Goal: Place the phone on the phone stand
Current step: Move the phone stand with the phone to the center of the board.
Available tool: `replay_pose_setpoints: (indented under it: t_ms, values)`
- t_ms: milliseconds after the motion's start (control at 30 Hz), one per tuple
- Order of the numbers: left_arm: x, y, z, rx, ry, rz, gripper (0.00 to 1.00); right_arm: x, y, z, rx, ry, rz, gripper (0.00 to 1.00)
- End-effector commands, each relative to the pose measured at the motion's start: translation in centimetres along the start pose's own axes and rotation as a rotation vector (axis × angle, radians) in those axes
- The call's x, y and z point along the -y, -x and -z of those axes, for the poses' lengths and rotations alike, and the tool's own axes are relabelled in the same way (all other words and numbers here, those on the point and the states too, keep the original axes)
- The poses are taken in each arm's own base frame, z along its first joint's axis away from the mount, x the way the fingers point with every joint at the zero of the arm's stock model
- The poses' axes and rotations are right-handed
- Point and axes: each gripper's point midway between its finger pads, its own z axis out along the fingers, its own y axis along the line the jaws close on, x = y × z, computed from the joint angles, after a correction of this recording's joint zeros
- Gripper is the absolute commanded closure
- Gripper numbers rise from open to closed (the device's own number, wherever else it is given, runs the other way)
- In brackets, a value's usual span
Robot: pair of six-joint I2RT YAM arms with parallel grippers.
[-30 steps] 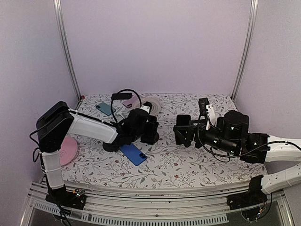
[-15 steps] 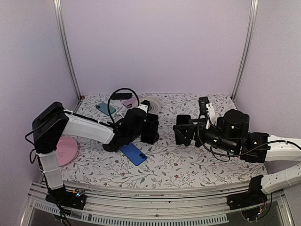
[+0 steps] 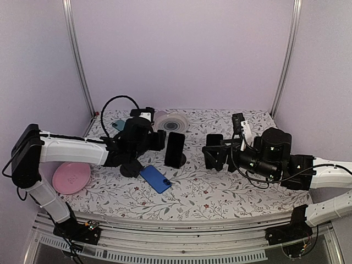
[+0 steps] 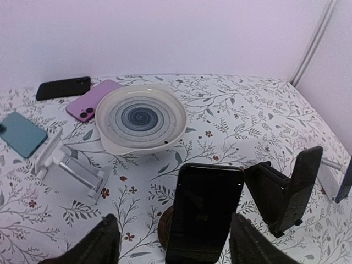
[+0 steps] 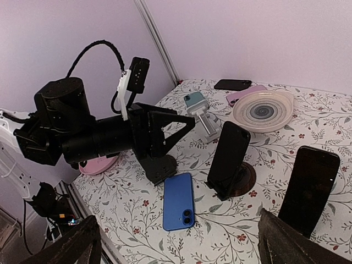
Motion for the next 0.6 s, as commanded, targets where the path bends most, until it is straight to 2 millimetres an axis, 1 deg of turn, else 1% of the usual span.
replay_pose_setpoints:
  t_ms: [0,33,67,100,300,467,567]
  values:
    - [-4.9,-3.6,-0.9,-0.151,0.119,0.009,0.48,-0.6,1.0,0.2,0.013,0.026,-0.026,0.01]
    - [-5.3,-4.1,-1.2,-0.171,0.124,0.01,0.55,-0.7,1.0,0.2,0.012,0.029,-0.03,0.01]
    - [-5.7,-4.6,-1.4,-0.191,0.13,0.011,0.64,-0.7,0.9,0.2,0.01,0.032,-0.033,0.01]
    - [-6.0,-5.0,-1.7,-0.205,0.136,0.011,0.7,-0.8,0.9,0.2,0.008,0.034,-0.034,0.01]
    - [-6.5,-7.9,-3.4,-0.286,0.154,-0.046,0.92,-0.9,0.8,0.2,0.005,0.044,-0.044,0.01]
    - [-6.5,-10.5,-4.5,-0.346,0.158,-0.082,1.0,-1.0,0.9,0.2,0.006,0.047,-0.046,0.01]
    - [-6.4,-11.7,-5.0,-0.369,0.157,-0.1,1.0,-1.0,0.9,0.2,0.005,0.048,-0.043,0.01]
